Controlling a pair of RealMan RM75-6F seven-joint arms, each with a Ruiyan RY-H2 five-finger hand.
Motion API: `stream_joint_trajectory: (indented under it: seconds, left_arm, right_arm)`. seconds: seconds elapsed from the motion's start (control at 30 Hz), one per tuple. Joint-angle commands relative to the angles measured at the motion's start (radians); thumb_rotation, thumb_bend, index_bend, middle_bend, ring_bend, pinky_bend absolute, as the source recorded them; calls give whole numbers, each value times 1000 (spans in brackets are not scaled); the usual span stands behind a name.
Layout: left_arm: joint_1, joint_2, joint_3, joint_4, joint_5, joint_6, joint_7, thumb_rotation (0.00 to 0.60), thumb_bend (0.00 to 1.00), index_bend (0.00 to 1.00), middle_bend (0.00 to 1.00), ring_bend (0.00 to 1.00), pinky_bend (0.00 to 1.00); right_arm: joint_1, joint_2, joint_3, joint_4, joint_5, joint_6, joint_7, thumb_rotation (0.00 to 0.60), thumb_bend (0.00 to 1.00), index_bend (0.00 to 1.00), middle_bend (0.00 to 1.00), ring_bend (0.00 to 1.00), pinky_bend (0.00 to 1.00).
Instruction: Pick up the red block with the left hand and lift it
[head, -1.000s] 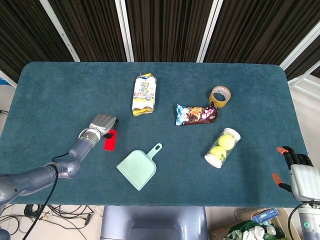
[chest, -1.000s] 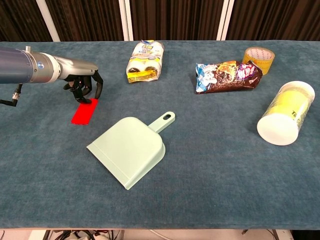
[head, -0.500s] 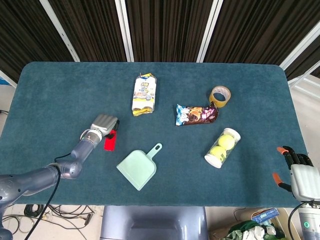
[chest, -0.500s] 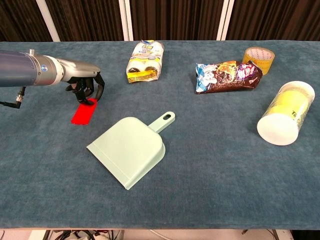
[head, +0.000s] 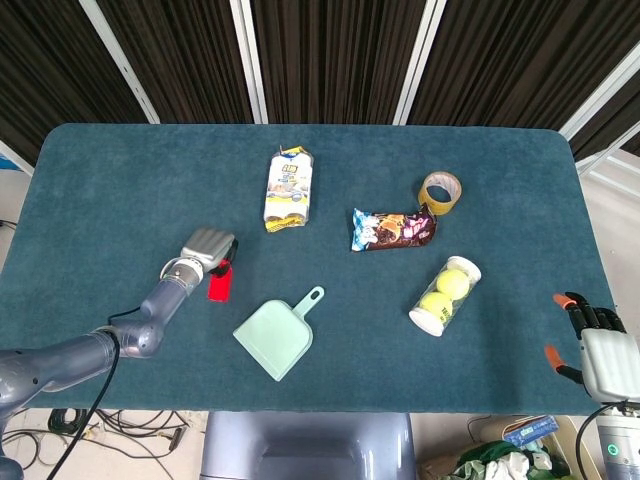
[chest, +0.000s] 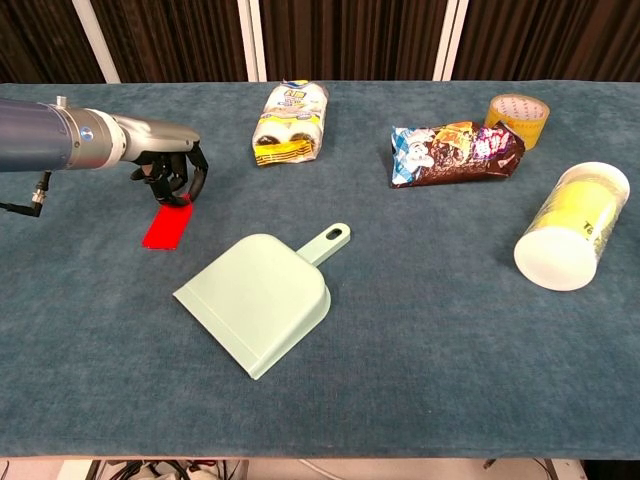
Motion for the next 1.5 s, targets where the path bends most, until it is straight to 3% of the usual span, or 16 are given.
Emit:
stream_joint_trajectory:
  seconds: [0.03,0.5,0.67,0.87,1.1,1.3,1.5]
  left_arm:
    - [-2,6,4,-8,-4,0,6,600,469,567,807,763,756]
    - [13,73,4,-95,13,21,-8,600,504,605,828,778,773]
    - [29,139,23,-163,36,34,-5,600,504,612,837,785,779]
    - [79,265,45,-313,109,67,-39,600,504,615,837,786,780]
    - [122,491,69,-566,252,48,-99,600,504,612,835,785,780]
    - [169,599,5,-668,357,138,-191,600,504,613,835,785,780]
    - [129,610,-103,-671,331,165,-241,600,504,621,835,786,780]
  right_arm:
    - [0,0,0,0,0,0,0,600,214,216,159,259,197]
    - [0,0,-2,-1,-3,1,0,600,214,216,159,259,197]
    - [0,1,-1,-1,-1,0,2,600,214,215,159,259,197]
    - [-2,1,-2,-2,-5,4,-1,600,215,216,159,259,197]
    - [-3,1,0,-5,-1,7,-2,600,218,215,159,259,197]
    - [-3,1,-4,-7,-8,7,-5,600,218,215,159,259,197]
    - [-4,1,-5,-7,-8,7,-5,600,218,215,159,259,197]
